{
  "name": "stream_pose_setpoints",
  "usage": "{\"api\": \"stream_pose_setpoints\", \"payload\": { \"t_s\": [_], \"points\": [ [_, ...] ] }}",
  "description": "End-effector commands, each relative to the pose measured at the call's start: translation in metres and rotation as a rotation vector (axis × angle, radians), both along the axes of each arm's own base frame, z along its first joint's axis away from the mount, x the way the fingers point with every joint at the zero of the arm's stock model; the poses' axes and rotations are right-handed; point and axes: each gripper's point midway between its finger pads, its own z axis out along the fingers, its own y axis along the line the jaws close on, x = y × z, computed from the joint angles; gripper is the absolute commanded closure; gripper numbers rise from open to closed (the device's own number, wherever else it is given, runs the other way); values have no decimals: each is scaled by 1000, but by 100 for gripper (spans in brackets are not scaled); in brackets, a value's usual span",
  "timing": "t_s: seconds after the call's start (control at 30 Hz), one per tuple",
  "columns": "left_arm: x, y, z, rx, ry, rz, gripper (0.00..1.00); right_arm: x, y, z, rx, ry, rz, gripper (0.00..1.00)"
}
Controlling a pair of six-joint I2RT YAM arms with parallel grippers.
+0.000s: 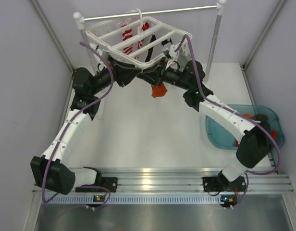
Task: Clip the socks to the hanger
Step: Open the clamp at the hanger.
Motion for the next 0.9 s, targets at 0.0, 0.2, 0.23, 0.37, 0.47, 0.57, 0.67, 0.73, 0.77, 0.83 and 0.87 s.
{"api": "stream_pose_setpoints", "payload": {
  "t_s": [0.0,0.2,0.23,0.37,0.47,0.57,0.67,0.73,0.77,0.83,0.87],
  "points": [
    [0,4,7,-29,57,43,56,-3,-2,24,34,-103,-55,100],
    [-2,16,8,-49,79,128,45,10,-5,11,-32,-155,-214,100],
    [-4,18,7,-51,84,135,44,12,-4,8,-45,-162,-237,100],
    [-4,22,7,-43,66,170,41,17,-3,3,-79,-207,-305,100],
    [2,25,0,-15,69,212,41,16,1,4,-75,-213,-319,100],
    [4,26,-3,9,55,233,41,15,3,4,-84,-230,-329,100],
    [6,26,-5,21,50,243,43,14,7,2,-97,-238,-334,100],
    [8,25,-6,27,47,252,43,14,7,4,-102,-243,-343,100],
    [9,25,-5,27,44,253,43,13,8,3,-107,-247,-344,100],
    [10,21,-6,33,42,253,43,14,8,3,-115,-251,-353,100],
    [10,20,-6,34,38,251,43,14,9,0,-121,-250,-353,100]
  ]
}}
